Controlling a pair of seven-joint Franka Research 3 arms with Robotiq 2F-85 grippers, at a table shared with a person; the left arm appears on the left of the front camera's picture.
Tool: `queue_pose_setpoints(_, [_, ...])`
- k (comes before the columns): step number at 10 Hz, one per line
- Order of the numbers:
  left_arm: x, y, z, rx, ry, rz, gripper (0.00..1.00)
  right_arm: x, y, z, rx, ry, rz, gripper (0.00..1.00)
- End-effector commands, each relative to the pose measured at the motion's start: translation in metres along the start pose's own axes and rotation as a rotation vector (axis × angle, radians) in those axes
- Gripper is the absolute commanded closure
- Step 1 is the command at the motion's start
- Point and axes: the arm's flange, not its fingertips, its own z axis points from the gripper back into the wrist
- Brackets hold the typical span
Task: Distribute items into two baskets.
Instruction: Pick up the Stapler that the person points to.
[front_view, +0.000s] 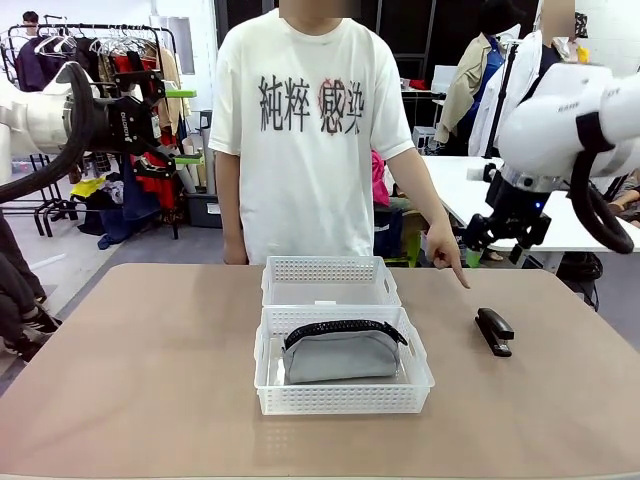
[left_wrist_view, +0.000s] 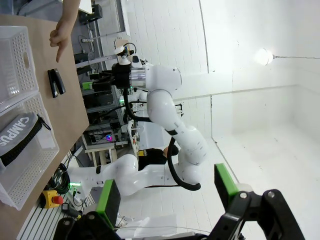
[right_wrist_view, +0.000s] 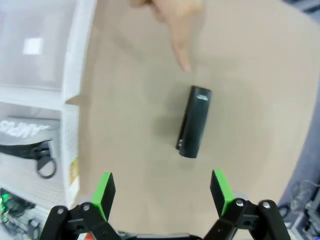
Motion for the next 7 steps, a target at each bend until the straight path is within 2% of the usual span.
queue_pose_setpoints(1, [-0.004, -0.003, 0.001, -0.005, 0.006, 0.006, 0.00, -0.015, 0.000, -0.012, -0.124, -0.013, -0.054, 0.00])
queue_pose_setpoints(7, [-0.004, -0.003, 0.001, -0.005, 0.006, 0.006, 0.00, -0.036, -0.021, -0.048, -0.111, 0.100, -0.163, 0.00])
